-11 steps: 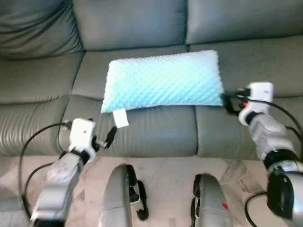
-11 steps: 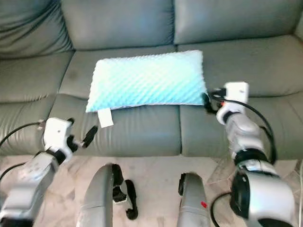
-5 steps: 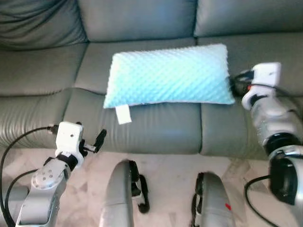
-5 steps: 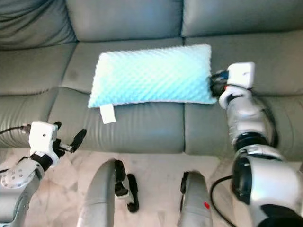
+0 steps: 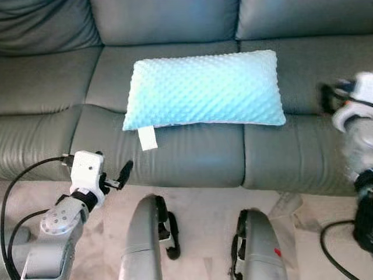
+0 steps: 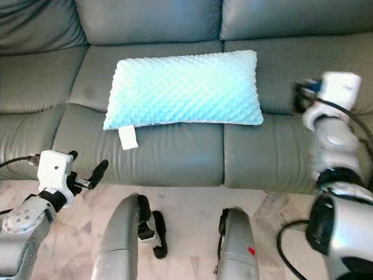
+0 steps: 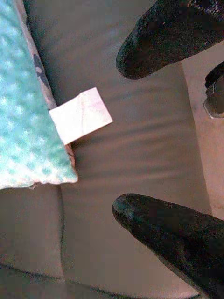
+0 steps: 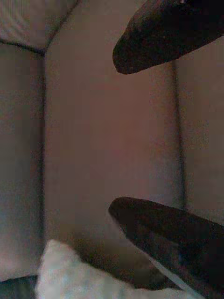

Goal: Move the pillow to the sofa

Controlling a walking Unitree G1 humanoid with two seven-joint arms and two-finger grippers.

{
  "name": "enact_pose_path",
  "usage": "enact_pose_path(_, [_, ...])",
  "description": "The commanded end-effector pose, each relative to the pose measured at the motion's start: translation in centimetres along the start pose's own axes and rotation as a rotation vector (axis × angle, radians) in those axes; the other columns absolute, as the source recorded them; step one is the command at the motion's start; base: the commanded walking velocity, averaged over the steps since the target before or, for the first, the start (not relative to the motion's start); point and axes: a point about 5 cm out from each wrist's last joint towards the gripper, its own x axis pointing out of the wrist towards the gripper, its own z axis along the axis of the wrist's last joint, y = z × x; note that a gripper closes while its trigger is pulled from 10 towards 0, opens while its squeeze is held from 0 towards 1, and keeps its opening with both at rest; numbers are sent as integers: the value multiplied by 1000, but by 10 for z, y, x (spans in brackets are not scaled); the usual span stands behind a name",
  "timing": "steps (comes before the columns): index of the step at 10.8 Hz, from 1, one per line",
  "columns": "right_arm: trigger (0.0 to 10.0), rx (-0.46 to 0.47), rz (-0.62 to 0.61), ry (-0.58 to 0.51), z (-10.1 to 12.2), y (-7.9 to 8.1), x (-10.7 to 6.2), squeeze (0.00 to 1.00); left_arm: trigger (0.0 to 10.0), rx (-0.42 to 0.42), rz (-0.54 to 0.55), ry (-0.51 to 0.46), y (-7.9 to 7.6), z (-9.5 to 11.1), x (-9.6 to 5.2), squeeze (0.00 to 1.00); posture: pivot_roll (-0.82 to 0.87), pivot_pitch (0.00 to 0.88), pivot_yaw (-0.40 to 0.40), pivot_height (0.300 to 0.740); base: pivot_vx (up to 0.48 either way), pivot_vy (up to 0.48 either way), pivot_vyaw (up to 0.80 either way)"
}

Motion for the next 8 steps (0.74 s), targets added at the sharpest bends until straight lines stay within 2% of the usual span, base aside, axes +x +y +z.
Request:
enact_pose_path(1, [10000,13,-7,107,-23,-4,-7,0,10000,-38,-10,38,-2,-8,-7,0,85,398,127,625,0,0,0])
enact_pose_path(2, [10000,48,18,153,-29,4,-7,0,10000,-143,-129,28,-17,2,-7,0,91,401,126,625,0,0,0])
enact_pose_path(3, [10000,65,88,158,-26,24,-3,0,10000,-185,-234,22,-27,14,-6,0,97,413,125,625,0,0,0])
enact_pose_path(4, [10000,62,153,156,-24,42,-1,0,10000,-190,-282,18,-32,21,-1,0,98,416,124,625,0,0,0])
enact_pose_path(5, [10000,63,229,151,-20,67,1,0,10000,-172,-298,-4,-38,27,8,0,99,422,123,625,0,0,0])
enact_pose_path(6, [10000,90,259,150,-18,77,1,0,10000,-153,-300,-12,-41,27,12,0,102,421,120,625,0,0,0])
enact_pose_path(8, [10000,246,395,135,-1,121,3,0,10000,-128,-311,-14,-54,27,25,0,94,417,105,625,0,0,0])
